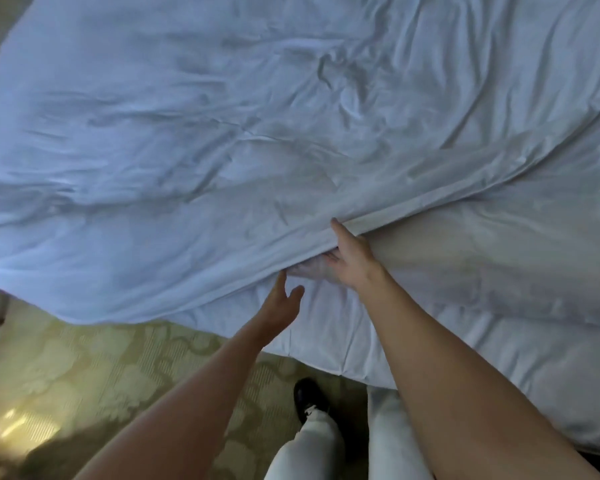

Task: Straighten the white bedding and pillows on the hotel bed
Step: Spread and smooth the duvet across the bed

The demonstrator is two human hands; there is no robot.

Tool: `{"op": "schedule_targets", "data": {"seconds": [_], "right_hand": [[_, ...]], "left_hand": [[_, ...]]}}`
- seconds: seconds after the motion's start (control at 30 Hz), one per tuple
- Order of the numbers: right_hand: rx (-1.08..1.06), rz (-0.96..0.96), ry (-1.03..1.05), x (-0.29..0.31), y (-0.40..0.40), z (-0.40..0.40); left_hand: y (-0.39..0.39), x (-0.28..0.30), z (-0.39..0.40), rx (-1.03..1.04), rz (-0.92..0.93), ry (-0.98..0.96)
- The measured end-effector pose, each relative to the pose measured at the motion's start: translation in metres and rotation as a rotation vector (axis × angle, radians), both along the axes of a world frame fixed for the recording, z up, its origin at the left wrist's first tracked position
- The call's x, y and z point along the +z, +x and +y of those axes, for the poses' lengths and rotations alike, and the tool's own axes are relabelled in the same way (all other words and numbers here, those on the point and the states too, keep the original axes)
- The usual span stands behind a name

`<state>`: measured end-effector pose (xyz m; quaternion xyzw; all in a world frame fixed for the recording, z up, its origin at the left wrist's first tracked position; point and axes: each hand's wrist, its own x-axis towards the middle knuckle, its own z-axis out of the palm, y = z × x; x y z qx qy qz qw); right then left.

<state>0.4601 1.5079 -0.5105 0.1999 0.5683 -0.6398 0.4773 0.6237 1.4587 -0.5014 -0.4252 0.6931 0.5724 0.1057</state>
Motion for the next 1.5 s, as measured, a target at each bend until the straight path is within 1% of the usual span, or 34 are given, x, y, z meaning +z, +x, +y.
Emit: {"op": "schedule_targets", "data": {"seconds": [0.07, 0.1, 0.17, 0.2, 0.23, 0.3, 0.33, 0.37, 0.4, 0.5, 0.67, 0.77, 0.83, 0.93, 1.0, 1.07, 1.17, 1.27, 1.3, 1.33, 1.4, 1.43, 1.47, 1.5], "right_hand": [[-0.069, -0.047, -0.003, 0.008, 0.008, -0.015], [-0.082, -0.051, -0.004, 0.014, 0.015, -0.024], [-0.119, -0.066, -0.022, 0.025, 0.022, -0.036], [-0.145, -0.070, -0.042, 0.030, 0.025, -0.039], [-0.169, -0.055, -0.040, 0.038, 0.026, -0.042], [-0.218, -0.035, -0.020, 0.048, 0.023, -0.051], [-0.239, -0.036, -0.003, 0.053, 0.021, -0.054], [-0.245, -0.034, 0.012, 0.057, 0.018, -0.057], [-0.248, -0.028, 0.009, 0.060, 0.013, -0.062], [-0.241, -0.010, 0.041, 0.081, -0.005, -0.082], [-0.192, 0.018, 0.041, 0.126, -0.048, -0.133], [-0.162, 0.040, 0.045, 0.146, -0.080, -0.163], [-0.146, 0.031, 0.084, 0.152, -0.100, -0.178], [-0.215, 0.035, 0.045, 0.153, -0.118, -0.198], [-0.281, 0.059, 0.020, 0.153, -0.128, -0.213], [-0.328, 0.054, 0.005, 0.149, -0.140, -0.229], [-0.449, 0.058, -0.022, 0.143, -0.161, -0.252], [-0.560, 0.094, -0.056, 0.142, -0.184, -0.281], [-0.598, 0.107, -0.060, 0.144, -0.189, -0.290], [-0.623, 0.125, -0.073, 0.147, -0.193, -0.297], [-0.615, 0.173, -0.076, 0.155, -0.188, -0.310], [-0.584, 0.186, -0.082, 0.158, -0.181, -0.314], [-0.527, 0.196, -0.087, 0.160, -0.172, -0.318], [-0.447, 0.197, -0.090, 0.163, -0.161, -0.322]], "left_hand": [[0.003, 0.008, -0.009, 0.293, 0.007, 0.205], [0.007, 0.011, -0.019, 0.468, 0.015, 0.340], [0.013, 0.014, -0.037, 0.815, 0.089, 0.674], [0.016, 0.017, -0.047, 0.979, 0.177, 0.848], [0.020, 0.019, -0.058, 1.130, 0.313, 0.990], [0.026, 0.029, -0.083, 1.391, 0.589, 1.173], [0.031, 0.035, -0.096, 1.497, 0.676, 1.215], [0.034, 0.042, -0.109, 1.564, 0.707, 1.205], [0.037, 0.051, -0.122, 1.598, 0.705, 1.174], [0.049, 0.080, -0.163, 1.680, 0.602, 1.054], [0.038, 0.130, -0.245, 1.637, 0.540, 0.901], [0.021, 0.147, -0.314, 1.664, 0.488, 0.709], [0.014, 0.159, -0.350, 1.644, 0.425, 0.637], [-0.005, 0.183, -0.385, 1.573, 0.471, 0.604], [-0.021, 0.187, -0.406, 1.499, 0.458, 0.578], [-0.038, 0.188, -0.434, 1.342, 0.445, 0.543], [-0.066, 0.188, -0.484, 1.149, 0.341, 0.491], [-0.092, 0.185, -0.532, 0.995, 0.222, 0.348], [-0.098, 0.184, -0.545, 0.908, 0.195, 0.274], [-0.104, 0.181, -0.556, 0.809, 0.204, 0.252], [-0.106, 0.171, -0.569, 0.524, 0.159, 0.200], [-0.103, 0.168, -0.569, 0.350, 0.098, 0.197], [-0.099, 0.166, -0.570, 0.249, 0.020, 0.235], [-0.090, 0.159, -0.573, 0.226, -0.029, 0.243]]}}
